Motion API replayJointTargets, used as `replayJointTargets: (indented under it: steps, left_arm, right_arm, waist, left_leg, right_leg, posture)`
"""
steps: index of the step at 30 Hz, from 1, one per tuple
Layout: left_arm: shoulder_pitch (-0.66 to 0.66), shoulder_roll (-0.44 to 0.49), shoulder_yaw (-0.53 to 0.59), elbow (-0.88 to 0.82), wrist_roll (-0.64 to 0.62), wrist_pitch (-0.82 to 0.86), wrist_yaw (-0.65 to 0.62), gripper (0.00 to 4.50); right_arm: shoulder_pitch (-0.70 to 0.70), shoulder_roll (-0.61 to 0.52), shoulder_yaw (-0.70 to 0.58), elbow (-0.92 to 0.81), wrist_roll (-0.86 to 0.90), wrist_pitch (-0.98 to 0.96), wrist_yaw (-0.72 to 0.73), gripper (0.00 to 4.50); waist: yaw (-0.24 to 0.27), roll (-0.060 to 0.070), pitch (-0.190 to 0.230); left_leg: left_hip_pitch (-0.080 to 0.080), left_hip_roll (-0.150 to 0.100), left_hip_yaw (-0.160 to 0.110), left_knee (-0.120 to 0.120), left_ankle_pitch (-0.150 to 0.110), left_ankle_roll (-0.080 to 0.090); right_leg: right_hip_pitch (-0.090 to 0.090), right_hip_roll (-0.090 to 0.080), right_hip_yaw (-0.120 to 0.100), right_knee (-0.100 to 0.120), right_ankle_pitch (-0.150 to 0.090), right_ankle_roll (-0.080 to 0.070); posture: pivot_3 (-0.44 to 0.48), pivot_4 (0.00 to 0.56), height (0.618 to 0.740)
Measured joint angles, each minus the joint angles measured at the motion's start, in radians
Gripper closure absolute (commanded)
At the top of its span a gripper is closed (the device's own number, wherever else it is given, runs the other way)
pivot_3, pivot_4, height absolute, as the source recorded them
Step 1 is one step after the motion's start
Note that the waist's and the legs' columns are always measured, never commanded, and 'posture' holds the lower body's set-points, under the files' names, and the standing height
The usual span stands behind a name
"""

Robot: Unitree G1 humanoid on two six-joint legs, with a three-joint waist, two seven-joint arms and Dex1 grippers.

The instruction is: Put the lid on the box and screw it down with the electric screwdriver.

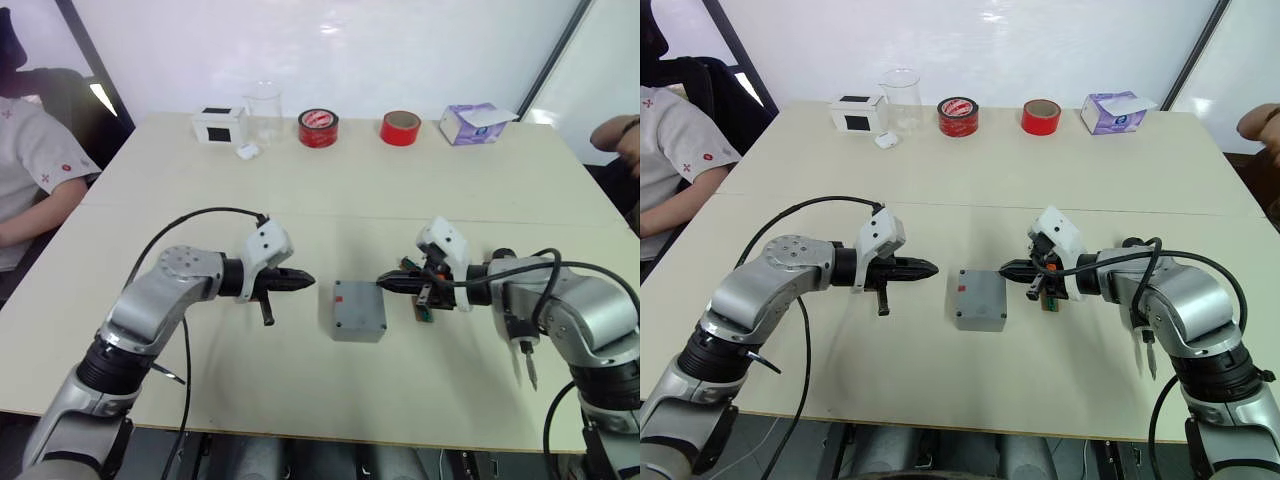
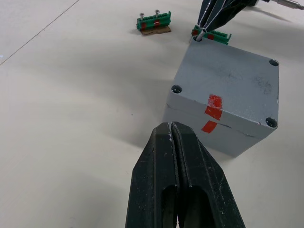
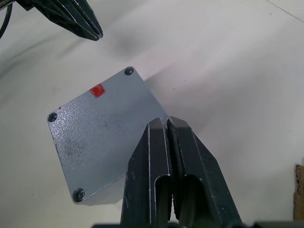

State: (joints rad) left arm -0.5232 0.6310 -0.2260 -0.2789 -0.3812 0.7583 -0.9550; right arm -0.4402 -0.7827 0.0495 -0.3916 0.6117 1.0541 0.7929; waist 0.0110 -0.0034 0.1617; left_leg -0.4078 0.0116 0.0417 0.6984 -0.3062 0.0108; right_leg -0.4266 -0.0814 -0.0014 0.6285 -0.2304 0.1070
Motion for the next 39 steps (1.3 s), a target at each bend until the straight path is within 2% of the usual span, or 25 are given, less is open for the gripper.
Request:
replayJointTargets:
  steps: [11,14,19,22,25,30,31,35,37,39]
  left_arm:
    - [0.000,-0.003,-0.007,0.000,0.001,-0.001,0.000,4.50]
    - [0.000,-0.006,-0.007,0.000,-0.002,0.000,0.000,4.50]
    - [0.000,-0.018,-0.005,0.000,-0.014,0.001,0.004,4.50]
    - [-0.001,-0.025,-0.004,0.000,-0.023,0.001,0.005,4.50]
    - [-0.002,-0.032,-0.002,-0.001,-0.028,0.002,0.008,4.50]
    - [-0.021,-0.046,-0.003,-0.034,-0.045,0.004,0.008,4.50]
    - [-0.037,-0.052,-0.005,-0.051,-0.050,0.012,0.005,4.50]
    - [-0.062,-0.065,-0.028,-0.123,-0.083,0.015,-0.023,4.50]
    - [-0.070,-0.093,-0.060,-0.128,-0.086,0.009,-0.028,4.50]
    - [-0.070,-0.101,-0.088,-0.135,-0.085,-0.003,-0.034,4.50]
  right_arm:
    - [0.003,0.000,0.014,0.000,-0.010,-0.016,-0.002,4.47]
    - [0.003,0.000,0.014,0.001,-0.010,-0.017,-0.003,3.71]
    - [0.000,0.000,0.014,0.007,-0.010,-0.017,-0.003,1.79]
    - [-0.008,-0.005,0.007,0.014,-0.010,-0.017,-0.003,0.45]
    - [-0.009,-0.023,-0.010,0.026,-0.003,-0.010,0.001,0.45]
    - [-0.031,-0.045,-0.136,0.049,0.045,0.059,-0.013,0.45]
    - [-0.036,-0.080,-0.159,0.069,0.048,0.093,-0.023,0.22]
    - [-0.053,-0.263,-0.249,0.165,0.047,0.315,-0.051,0.22]
    - [-0.123,-0.320,-0.242,0.217,0.041,0.460,-0.096,0.22]
    - [-0.148,-0.393,-0.211,0.258,0.027,0.525,-0.144,0.22]
  waist:
    - [0.000,0.000,0.000]
    - [0.000,0.000,0.000]
    - [0.000,0.000,0.000]
    - [0.000,0.000,0.000]
    - [0.001,0.000,0.000]
    - [0.001,0.000,0.000]
    - [0.003,0.000,0.000]
    - [0.002,-0.001,0.000]
    - [-0.008,0.000,0.000]
    - [-0.008,0.000,0.001]
  left_leg:
    - [0.000,0.000,0.000,0.000,0.000,0.000]
    - [0.000,0.000,0.000,0.000,0.000,0.000]
    - [0.000,0.000,0.000,0.000,0.000,0.000]
    - [0.000,0.000,0.000,0.000,0.000,0.000]
    - [0.000,0.000,0.000,0.000,0.000,0.000]
    - [0.000,0.000,0.000,0.000,0.000,0.000]
    - [0.000,0.000,0.000,0.000,0.000,0.000]
    - [-0.001,0.000,0.001,0.000,0.000,0.001]
    - [0.000,0.000,0.003,0.000,0.000,0.001]
    - [0.000,0.001,0.002,-0.001,0.000,0.001]
  right_leg:
    - [0.000,0.000,0.000,0.000,0.000,0.000]
    - [0.000,0.000,0.000,0.000,0.000,0.000]
    - [0.000,0.000,0.000,0.000,0.000,0.000]
    - [0.000,0.000,0.000,0.000,0.000,0.000]
    - [0.000,0.000,0.000,0.000,0.000,0.000]
    - [0.000,0.000,0.000,0.000,0.000,0.000]
    - [0.000,0.000,0.000,0.000,0.000,0.000]
    - [0.000,-0.002,0.001,-0.003,-0.001,-0.003]
    - [0.000,-0.002,0.002,-0.002,-0.002,-0.004]
    - [0.000,0.000,0.002,-0.002,-0.002,-0.004]
  posture:
    - [0.000,0.150,0.740]
    - [0.000,0.150,0.740]
    - [0.000,0.150,0.740]
    - [0.000,0.150,0.740]
    - [0.000,0.150,0.740]
    - [0.000,0.150,0.740]
    - [0.000,0.150,0.740]
    - [0.000,0.150,0.740]
    - [0.000,0.150,0.740]
    - [0.000,0.150,0.740]
